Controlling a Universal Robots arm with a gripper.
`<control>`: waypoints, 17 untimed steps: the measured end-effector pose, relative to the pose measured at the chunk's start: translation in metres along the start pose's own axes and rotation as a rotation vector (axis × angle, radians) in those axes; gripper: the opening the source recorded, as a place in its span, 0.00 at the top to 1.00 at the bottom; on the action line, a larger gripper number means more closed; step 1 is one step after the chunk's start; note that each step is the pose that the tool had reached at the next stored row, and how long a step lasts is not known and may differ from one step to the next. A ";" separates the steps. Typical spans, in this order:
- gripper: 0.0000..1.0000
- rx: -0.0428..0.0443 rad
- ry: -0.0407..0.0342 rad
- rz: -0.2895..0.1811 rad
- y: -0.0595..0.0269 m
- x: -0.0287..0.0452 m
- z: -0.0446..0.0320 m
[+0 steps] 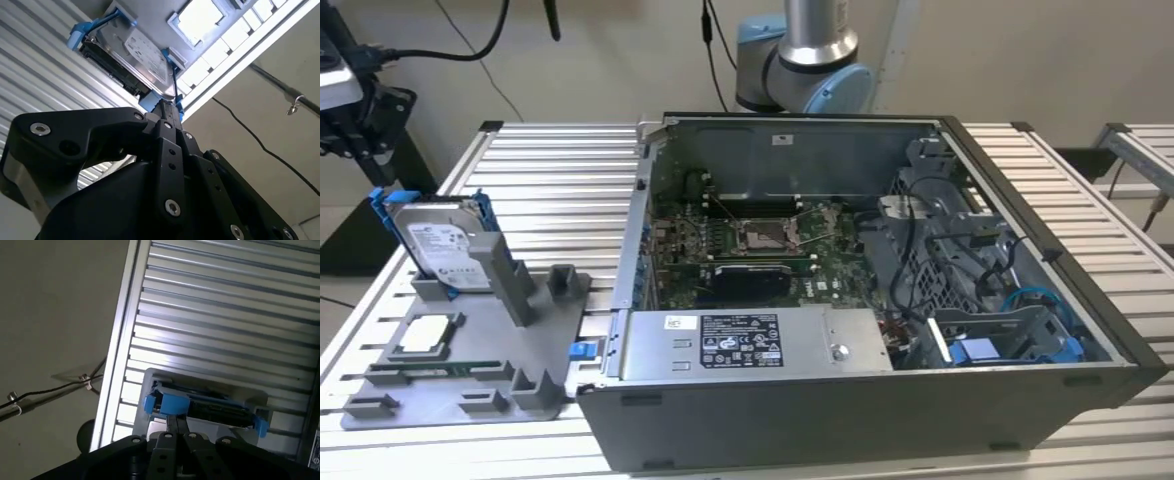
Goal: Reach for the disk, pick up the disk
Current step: 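Pick up the disk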
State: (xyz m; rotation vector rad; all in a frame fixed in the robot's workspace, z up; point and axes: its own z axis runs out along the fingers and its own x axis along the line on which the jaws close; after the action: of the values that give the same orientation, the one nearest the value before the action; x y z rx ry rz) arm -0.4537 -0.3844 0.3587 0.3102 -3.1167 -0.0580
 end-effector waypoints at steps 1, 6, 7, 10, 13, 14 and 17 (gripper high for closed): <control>1.00 0.0005 0.0007 -0.017 0.0000 0.0000 0.0000; 1.00 0.0025 0.0043 -0.106 0.0000 0.0000 0.0000; 1.00 0.0030 0.0051 -0.125 0.0000 0.0000 0.0000; 1.00 0.0045 0.0075 -0.179 0.0000 0.0000 0.0000; 1.00 0.0063 0.0099 -0.233 0.0000 0.0000 0.0000; 1.00 0.0069 0.0107 -0.253 0.0000 0.0000 0.0000; 1.00 0.0088 0.0131 -0.306 0.0000 0.0000 0.0000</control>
State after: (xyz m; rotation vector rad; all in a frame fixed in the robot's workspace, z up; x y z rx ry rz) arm -0.4537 -0.3844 0.3587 0.7806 -3.0270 -0.0438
